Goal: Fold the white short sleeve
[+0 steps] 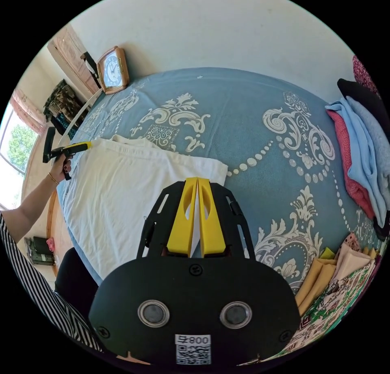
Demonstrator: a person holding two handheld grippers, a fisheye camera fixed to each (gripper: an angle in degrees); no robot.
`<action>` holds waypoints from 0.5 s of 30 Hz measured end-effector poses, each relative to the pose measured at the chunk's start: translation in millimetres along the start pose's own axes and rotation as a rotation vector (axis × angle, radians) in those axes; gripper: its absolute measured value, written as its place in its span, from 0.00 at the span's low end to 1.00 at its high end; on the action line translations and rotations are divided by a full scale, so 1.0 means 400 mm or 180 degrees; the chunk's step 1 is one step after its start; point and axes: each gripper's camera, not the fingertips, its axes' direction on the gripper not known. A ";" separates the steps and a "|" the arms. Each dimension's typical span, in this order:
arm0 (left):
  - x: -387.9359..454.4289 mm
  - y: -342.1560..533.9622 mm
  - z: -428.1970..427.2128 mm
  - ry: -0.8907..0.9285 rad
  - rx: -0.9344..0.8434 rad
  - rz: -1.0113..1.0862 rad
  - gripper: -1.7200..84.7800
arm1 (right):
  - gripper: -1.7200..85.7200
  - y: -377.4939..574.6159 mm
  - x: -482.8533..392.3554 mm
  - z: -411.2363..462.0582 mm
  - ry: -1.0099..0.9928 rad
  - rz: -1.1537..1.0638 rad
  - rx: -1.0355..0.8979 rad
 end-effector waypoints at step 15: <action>-0.145 0.086 -0.170 0.0259 0.0372 -0.0514 0.09 | 0.02 0.071 0.174 -0.180 -0.0452 0.0643 0.0281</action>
